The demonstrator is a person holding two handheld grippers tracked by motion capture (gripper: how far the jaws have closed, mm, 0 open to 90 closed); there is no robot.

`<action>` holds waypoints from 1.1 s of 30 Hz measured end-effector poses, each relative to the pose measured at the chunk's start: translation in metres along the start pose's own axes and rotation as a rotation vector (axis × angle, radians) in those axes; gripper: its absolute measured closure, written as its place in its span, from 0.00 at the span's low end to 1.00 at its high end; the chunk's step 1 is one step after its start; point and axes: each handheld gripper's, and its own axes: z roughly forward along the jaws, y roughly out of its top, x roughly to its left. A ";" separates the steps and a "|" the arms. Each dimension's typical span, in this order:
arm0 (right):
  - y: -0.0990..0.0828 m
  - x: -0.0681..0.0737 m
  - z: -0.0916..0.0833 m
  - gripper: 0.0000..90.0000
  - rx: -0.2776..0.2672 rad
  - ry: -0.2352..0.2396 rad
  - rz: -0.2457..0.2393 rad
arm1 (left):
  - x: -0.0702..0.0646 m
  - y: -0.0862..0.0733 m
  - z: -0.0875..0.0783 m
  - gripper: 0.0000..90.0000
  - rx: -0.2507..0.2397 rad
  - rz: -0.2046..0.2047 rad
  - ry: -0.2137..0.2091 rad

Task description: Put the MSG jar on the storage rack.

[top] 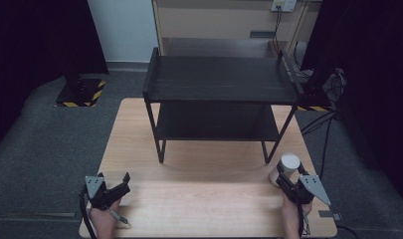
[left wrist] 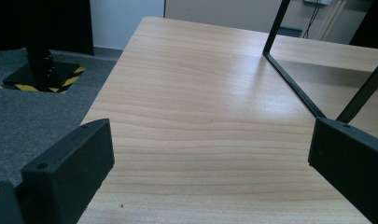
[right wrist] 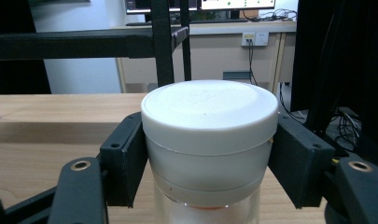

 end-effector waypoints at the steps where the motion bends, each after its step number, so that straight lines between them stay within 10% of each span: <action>1: 0.000 0.000 0.000 0.37 -0.001 0.000 -0.003 | 0.000 0.000 0.000 0.00 0.001 0.000 0.001; 18: 0.009 0.002 -0.014 0.38 -0.011 0.000 -0.012 | -0.002 0.001 0.001 0.00 0.006 0.002 0.007; 33: 0.087 0.026 -0.006 0.38 -0.068 0.139 -0.016 | 0.002 -0.001 0.000 0.00 -0.006 -0.015 -0.009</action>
